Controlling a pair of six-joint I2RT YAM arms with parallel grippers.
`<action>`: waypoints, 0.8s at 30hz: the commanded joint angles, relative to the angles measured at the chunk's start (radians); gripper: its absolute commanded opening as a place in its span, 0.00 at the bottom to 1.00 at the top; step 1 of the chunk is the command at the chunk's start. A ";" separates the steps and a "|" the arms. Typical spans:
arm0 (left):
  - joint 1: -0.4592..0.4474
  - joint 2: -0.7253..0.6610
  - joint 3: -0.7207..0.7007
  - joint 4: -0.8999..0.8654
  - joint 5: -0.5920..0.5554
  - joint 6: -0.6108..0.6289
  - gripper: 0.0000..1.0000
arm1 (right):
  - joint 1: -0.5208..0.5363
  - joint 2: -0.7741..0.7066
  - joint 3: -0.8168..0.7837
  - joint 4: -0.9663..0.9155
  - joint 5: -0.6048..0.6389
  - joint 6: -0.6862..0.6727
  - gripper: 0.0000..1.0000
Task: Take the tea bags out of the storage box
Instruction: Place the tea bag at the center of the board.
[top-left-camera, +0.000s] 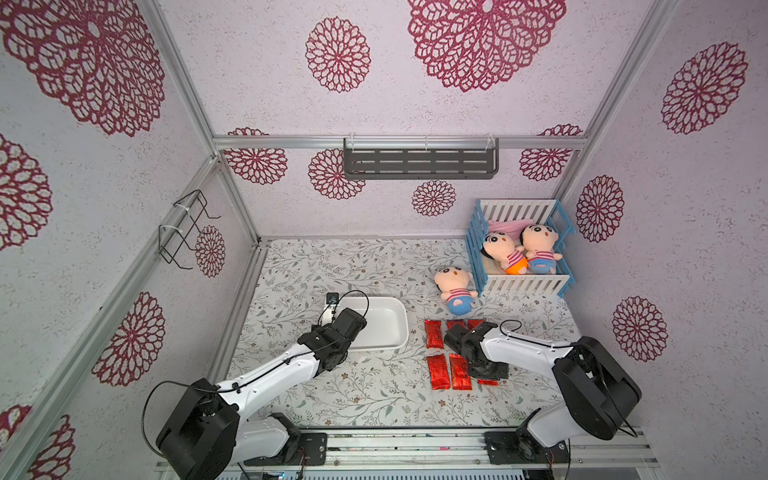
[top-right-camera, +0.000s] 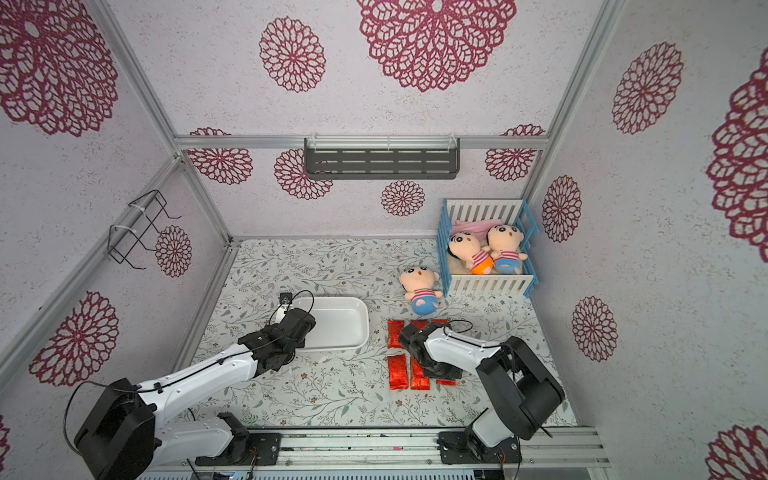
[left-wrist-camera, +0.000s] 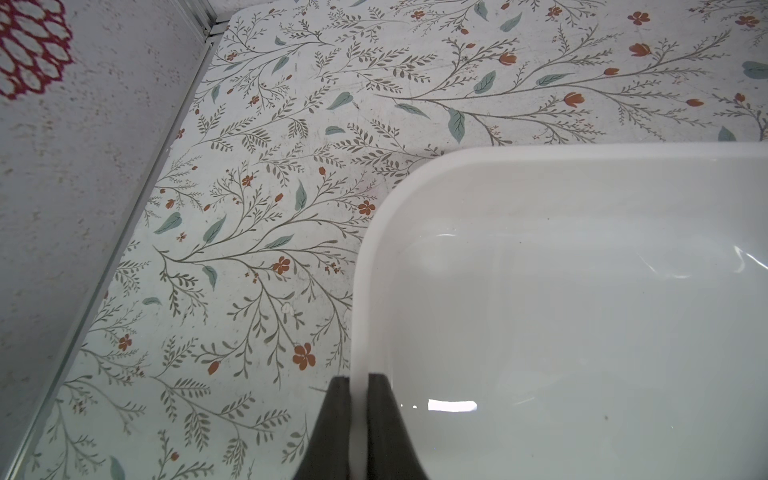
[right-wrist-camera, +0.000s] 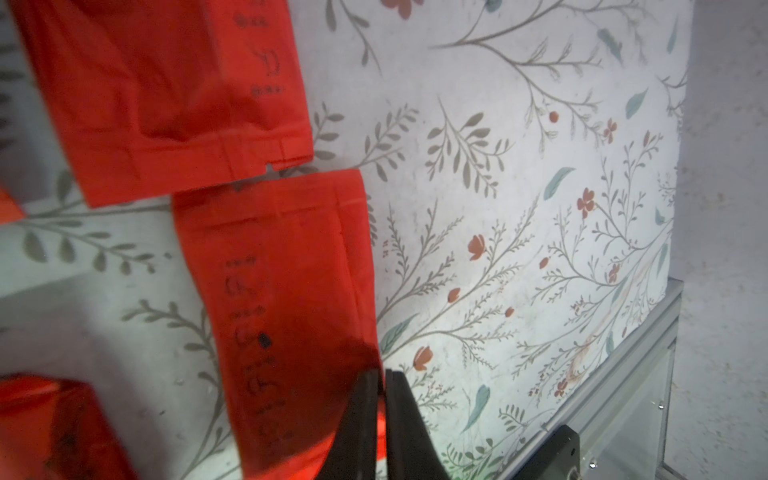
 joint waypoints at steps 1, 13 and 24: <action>-0.018 0.002 0.006 -0.003 -0.003 0.022 0.00 | 0.005 -0.013 0.023 -0.009 0.030 0.024 0.14; -0.018 0.005 0.008 -0.005 -0.003 0.022 0.00 | 0.001 -0.148 0.026 0.013 0.007 0.015 0.44; -0.022 0.004 0.008 -0.005 -0.005 0.022 0.00 | -0.088 -0.316 -0.060 0.233 -0.203 -0.032 0.59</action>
